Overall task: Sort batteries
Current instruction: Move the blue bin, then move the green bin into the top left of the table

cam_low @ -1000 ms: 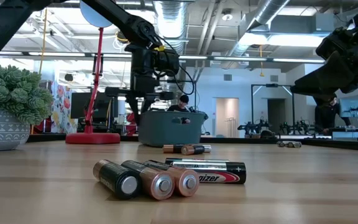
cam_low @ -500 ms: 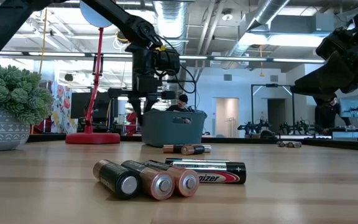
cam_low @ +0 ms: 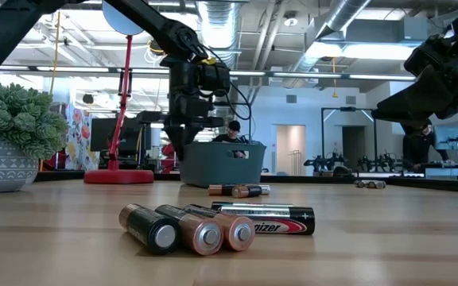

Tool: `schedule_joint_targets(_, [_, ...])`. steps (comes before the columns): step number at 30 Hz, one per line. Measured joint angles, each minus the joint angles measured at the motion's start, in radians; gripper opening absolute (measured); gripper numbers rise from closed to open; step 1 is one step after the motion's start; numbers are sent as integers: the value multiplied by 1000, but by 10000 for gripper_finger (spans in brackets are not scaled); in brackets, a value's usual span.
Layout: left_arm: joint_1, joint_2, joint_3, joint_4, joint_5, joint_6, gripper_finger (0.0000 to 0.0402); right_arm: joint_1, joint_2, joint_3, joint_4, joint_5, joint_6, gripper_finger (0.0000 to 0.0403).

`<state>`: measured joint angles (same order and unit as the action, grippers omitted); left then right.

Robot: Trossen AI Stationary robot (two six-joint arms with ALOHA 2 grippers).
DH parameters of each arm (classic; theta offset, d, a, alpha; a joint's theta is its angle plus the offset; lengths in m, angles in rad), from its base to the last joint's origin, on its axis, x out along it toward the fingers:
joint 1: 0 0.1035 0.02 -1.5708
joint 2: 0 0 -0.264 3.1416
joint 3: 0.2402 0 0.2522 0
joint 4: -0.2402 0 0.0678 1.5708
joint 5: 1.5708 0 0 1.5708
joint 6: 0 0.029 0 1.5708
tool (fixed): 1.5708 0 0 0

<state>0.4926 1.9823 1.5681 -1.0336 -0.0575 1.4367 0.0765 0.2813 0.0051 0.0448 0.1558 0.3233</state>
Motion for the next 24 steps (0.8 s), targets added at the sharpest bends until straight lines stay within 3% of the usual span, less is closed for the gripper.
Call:
schedule_joint_targets(6, [-15,0,0,-8,-16,-65,34,0,0,0,0,0,0,118])
schedule_joint_targets(17, [-54,0,3,-1,-88,-83,87,0,0,0,0,0,0,118])
schedule_joint_targets(24, [-54,1,77,-35,-88,-172,93,0,0,0,0,0,0,118])
